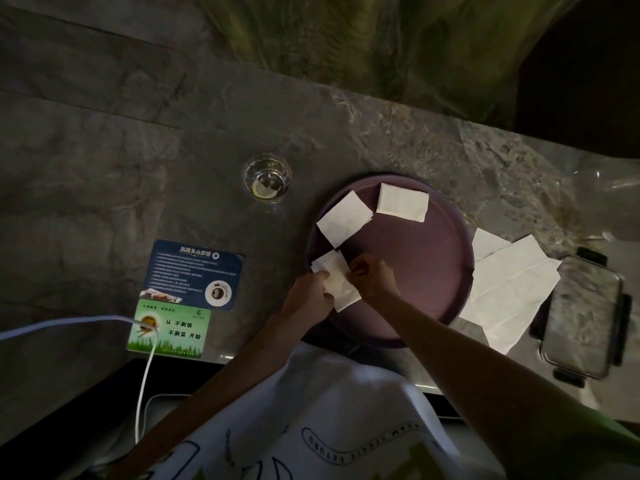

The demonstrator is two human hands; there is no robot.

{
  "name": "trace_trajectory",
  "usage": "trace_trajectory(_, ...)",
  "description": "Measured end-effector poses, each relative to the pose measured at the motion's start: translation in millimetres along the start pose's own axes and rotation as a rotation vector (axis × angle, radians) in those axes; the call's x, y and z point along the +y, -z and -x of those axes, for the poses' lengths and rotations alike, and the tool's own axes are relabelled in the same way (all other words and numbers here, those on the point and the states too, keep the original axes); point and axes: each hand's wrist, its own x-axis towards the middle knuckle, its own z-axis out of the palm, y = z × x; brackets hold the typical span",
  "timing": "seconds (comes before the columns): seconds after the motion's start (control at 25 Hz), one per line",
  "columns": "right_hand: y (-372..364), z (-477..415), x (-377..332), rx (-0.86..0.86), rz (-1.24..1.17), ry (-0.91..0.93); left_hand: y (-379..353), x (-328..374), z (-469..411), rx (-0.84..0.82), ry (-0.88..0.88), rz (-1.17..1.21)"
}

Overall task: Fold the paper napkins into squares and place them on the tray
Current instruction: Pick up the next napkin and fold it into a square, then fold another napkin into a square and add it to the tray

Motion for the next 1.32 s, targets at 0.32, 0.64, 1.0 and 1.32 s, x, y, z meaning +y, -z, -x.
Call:
trace_trajectory(0.32,-0.3,10.9,12.4,-0.014,0.054,0.004,-2.4,-3.0,-3.0,-0.027,0.037,-0.07)
trace_trajectory(0.64,33.9,47.4,53.5,0.192,-0.167,-0.003,-11.0,28.4,6.3,0.088,-0.073,-0.101)
trace_trajectory(1.0,106.6,95.2,147.8,0.511,-0.55,-0.116,-61.0,106.5,4.7,0.048,-0.295,-0.121)
trace_trajectory(1.32,161.6,92.3,229.4,0.64,-0.625,-0.288,-134.5,180.4,-12.3,-0.013,-0.251,-0.16)
